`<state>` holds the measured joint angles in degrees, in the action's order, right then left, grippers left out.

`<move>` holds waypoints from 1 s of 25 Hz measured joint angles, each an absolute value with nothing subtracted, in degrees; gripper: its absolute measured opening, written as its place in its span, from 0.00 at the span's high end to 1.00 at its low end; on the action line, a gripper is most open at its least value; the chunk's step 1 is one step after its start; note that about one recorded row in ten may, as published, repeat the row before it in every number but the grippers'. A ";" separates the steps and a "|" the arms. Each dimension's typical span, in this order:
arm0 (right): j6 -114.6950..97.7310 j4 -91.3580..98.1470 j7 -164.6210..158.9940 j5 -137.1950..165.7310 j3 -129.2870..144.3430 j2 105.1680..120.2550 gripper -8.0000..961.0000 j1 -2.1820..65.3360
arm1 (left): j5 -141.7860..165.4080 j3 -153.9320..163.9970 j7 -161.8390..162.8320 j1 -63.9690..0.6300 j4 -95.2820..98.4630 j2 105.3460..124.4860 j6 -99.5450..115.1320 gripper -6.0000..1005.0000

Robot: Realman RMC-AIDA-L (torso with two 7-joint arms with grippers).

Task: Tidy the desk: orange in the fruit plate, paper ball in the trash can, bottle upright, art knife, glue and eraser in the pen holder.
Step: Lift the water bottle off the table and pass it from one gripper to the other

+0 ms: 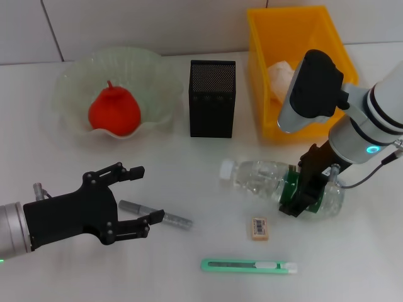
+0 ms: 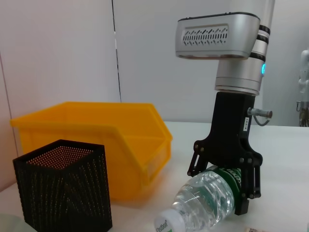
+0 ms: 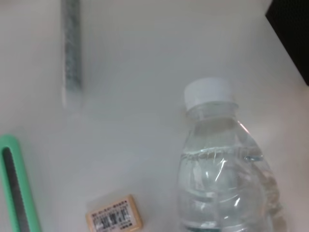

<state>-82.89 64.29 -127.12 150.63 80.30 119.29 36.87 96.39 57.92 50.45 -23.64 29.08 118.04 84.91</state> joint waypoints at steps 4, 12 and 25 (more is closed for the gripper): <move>-82.36 65.36 -126.95 149.67 80.18 119.23 0.14 35.21 | 96.42 57.85 50.45 -23.64 29.09 118.03 84.91 0.22; -82.00 72.70 -126.89 149.05 79.67 119.29 0.16 29.99 | 96.43 57.92 50.44 -23.65 29.20 118.03 85.02 0.22; -81.21 75.58 -126.26 146.87 78.71 119.18 0.20 27.24 | 96.23 57.92 49.81 -23.77 29.09 118.08 85.31 0.23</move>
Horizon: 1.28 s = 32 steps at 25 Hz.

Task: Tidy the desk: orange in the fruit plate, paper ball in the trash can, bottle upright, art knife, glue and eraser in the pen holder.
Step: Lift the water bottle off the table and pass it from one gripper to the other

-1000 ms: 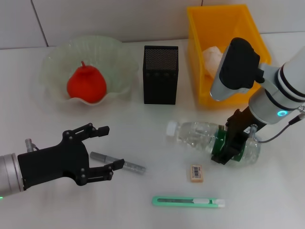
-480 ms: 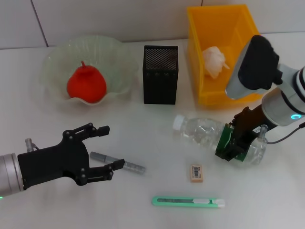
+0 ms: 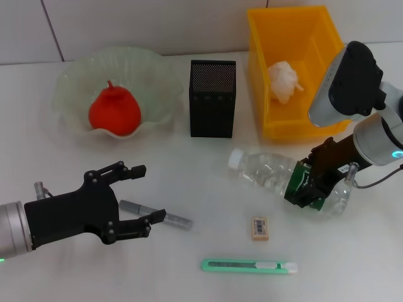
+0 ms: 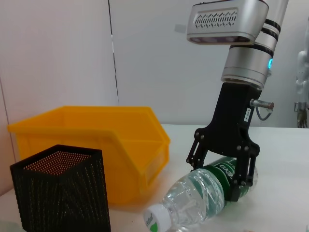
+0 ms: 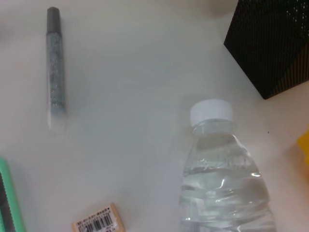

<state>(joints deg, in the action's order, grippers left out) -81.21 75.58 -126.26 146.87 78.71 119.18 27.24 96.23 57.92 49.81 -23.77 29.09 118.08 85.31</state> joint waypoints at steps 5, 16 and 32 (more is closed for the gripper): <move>-80.86 74.39 -126.08 146.80 78.46 119.17 0.21 27.24 | 96.23 57.92 49.81 -23.85 29.09 118.16 85.18 0.23; -81.46 73.82 -126.62 146.95 77.47 119.18 0.21 27.88 | 96.30 57.92 49.81 -23.91 29.09 118.21 85.20 0.24; -81.47 72.99 -127.18 147.30 77.41 119.18 0.21 28.53 | 96.39 57.92 49.83 -24.00 29.09 118.21 85.33 0.24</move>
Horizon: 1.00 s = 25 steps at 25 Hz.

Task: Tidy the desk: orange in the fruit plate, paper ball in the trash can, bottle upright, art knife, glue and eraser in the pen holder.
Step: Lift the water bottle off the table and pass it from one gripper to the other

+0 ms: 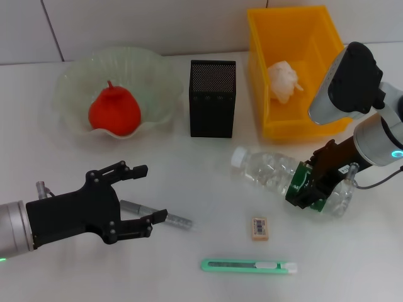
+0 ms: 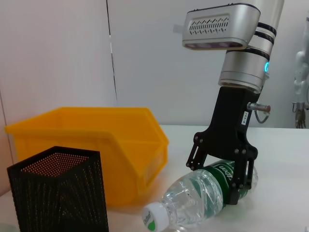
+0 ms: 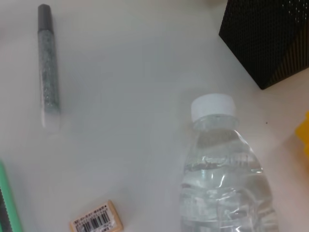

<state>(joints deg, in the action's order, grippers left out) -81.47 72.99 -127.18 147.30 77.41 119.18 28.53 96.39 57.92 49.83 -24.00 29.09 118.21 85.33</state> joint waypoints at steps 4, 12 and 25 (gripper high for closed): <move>-81.42 72.98 -127.43 147.30 77.39 119.18 0.21 28.50 | 96.42 57.92 49.83 -23.99 29.09 118.22 85.34 0.24; -81.44 72.68 -129.61 148.00 77.79 119.18 0.21 28.76 | 96.49 57.92 49.83 -23.93 29.09 118.21 85.29 0.25; -81.23 69.75 -129.18 148.61 78.02 119.19 0.21 30.15 | 96.45 57.92 49.83 -23.99 29.00 118.29 85.31 0.25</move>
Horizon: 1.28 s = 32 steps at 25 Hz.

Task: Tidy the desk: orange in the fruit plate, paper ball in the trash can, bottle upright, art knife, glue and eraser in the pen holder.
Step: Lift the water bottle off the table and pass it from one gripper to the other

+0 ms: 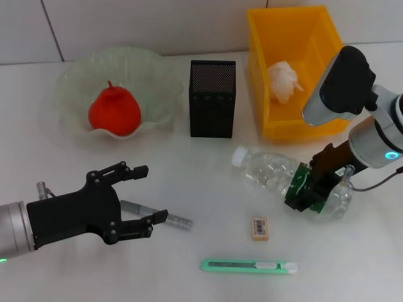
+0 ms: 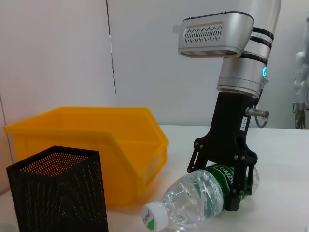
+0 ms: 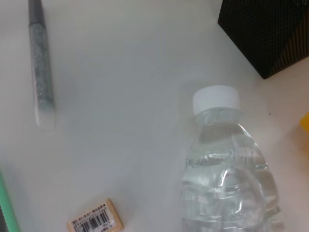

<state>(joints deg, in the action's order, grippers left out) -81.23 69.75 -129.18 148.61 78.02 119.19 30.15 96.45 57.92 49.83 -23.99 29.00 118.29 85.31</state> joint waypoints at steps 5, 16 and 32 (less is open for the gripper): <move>-80.68 69.41 -128.25 149.11 78.15 119.36 0.21 29.78 | 96.36 57.92 49.83 -23.95 29.00 118.30 85.19 0.25; -79.08 73.60 -123.85 141.68 77.79 119.42 0.21 23.56 | 96.25 57.83 49.83 -23.85 29.00 118.30 85.29 0.26; -79.20 81.12 -105.52 114.09 66.79 119.46 0.20 9.93 | 88.10 57.44 49.99 -22.37 28.98 118.47 85.65 0.27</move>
<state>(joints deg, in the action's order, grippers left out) -79.20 81.12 -105.52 114.09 66.79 119.46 9.93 88.10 57.44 49.99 -22.37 28.98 118.47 85.65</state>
